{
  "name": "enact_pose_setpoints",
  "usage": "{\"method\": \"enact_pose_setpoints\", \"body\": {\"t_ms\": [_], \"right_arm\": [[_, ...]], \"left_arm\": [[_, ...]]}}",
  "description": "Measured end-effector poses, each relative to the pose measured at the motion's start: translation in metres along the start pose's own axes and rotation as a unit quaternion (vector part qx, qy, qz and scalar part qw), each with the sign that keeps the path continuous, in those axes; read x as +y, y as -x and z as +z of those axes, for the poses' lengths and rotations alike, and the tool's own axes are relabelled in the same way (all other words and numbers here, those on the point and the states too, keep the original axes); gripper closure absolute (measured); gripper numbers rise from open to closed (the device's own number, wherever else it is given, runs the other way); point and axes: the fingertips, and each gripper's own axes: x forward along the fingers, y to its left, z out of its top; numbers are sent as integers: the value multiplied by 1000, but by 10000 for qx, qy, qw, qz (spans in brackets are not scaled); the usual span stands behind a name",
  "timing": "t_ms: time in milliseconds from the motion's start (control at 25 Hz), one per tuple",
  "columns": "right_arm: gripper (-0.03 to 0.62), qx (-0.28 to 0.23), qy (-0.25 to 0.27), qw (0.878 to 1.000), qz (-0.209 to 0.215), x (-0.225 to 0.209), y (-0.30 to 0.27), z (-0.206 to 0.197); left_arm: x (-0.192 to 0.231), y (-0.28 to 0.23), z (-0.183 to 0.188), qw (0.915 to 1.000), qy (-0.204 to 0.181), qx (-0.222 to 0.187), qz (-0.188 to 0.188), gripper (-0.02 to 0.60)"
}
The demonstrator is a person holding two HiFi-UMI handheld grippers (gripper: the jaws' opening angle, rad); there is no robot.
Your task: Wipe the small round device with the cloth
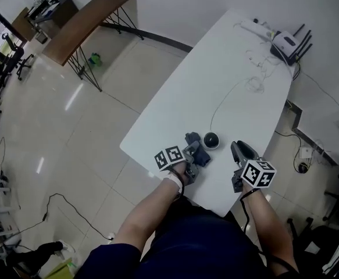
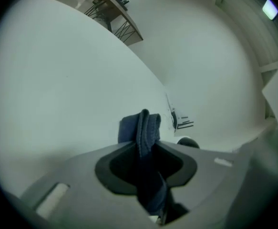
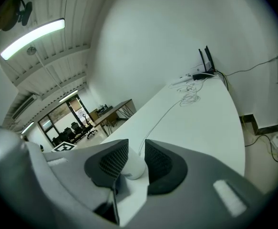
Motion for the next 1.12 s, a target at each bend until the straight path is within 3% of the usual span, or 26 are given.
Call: {"method": "enact_pose_setpoints", "body": {"t_ms": [120, 320, 400, 480, 520, 560, 600, 680, 720, 760, 800, 840, 880, 920, 960, 1000, 1040, 1080, 1120], "right_arm": [[487, -162, -133, 9995, -233, -9, 11, 6], [494, -331, -296, 9971, -623, -21, 30, 3], [496, -387, -396, 9955, -767, -22, 35, 0], [497, -428, -505, 9939, -883, -19, 38, -5], [498, -439, -550, 9931, -939, -17, 40, -8], [499, -442, -586, 9924, -991, -15, 41, -13], [500, -436, -613, 9918, -1035, -11, 41, -18], [500, -399, -647, 9911, -1094, -3, 41, -30], [500, -367, -657, 9910, -1108, 1, 40, -37], [500, -331, -664, 9910, -1113, 4, 40, -44], [500, -299, -671, 9911, -1112, 7, 39, -50], [500, -279, -679, 9912, -1106, 8, 40, -54], [500, -275, -692, 9911, -1101, 7, 41, -56], [500, -292, -727, 9908, -1101, 5, 43, -57], [500, -336, -815, 9900, -1105, 2, 46, -58], [502, -405, -967, 9884, -1098, 0, 50, -60], [508, -481, -1159, 9865, -1052, -1, 54, -61], [509, -537, -1340, 9851, -929, 0, 57, -63], [508, -550, -1470, 9851, -698, 6, 59, -64]], "left_arm": [[-8, -4, 1, 9996, -215, 184, -41, 479], [-59, 5, 15, 9898, -1326, 324, -410, 479], [-84, 11, 21, 9801, -1859, 362, -598, 479], [-108, 16, 23, 9600, -2678, 441, -692, 479], [-119, 18, 20, 9432, -3200, 506, -741, 479], [-129, 20, 14, 9199, -3791, 587, -813, 479], [-136, 20, 5, 8887, -4446, 668, -897, 479], [-140, 20, -16, 8076, -5746, 797, -1060, 479], [-138, 20, -28, 7697, -6219, 876, -1148, 480], [-134, 21, -40, 7425, -6511, 985, -1229, 480], [-130, 23, -49, 7288, -6634, 1102, -1285, 480], [-126, 24, -55, 7301, -6599, 1197, -1312, 480], [-123, 25, -58, 7470, -6393, 1262, -1320, 480], [-123, 27, -56, 7780, -5998, 1309, -1335, 480], [-125, 32, -51, 8178, -5420, 1347, -1390, 480], [-130, 40, -44, 8577, -4720, 1377, -1505, 480], [-136, 50, -36, 8903, -3999, 1397, -1674, 480], [-141, 62, -28, 9123, -3346, 1418, -1890, 480], [-147, 75, -23, 9238, -2811, 1468, -2143, 480]]}}
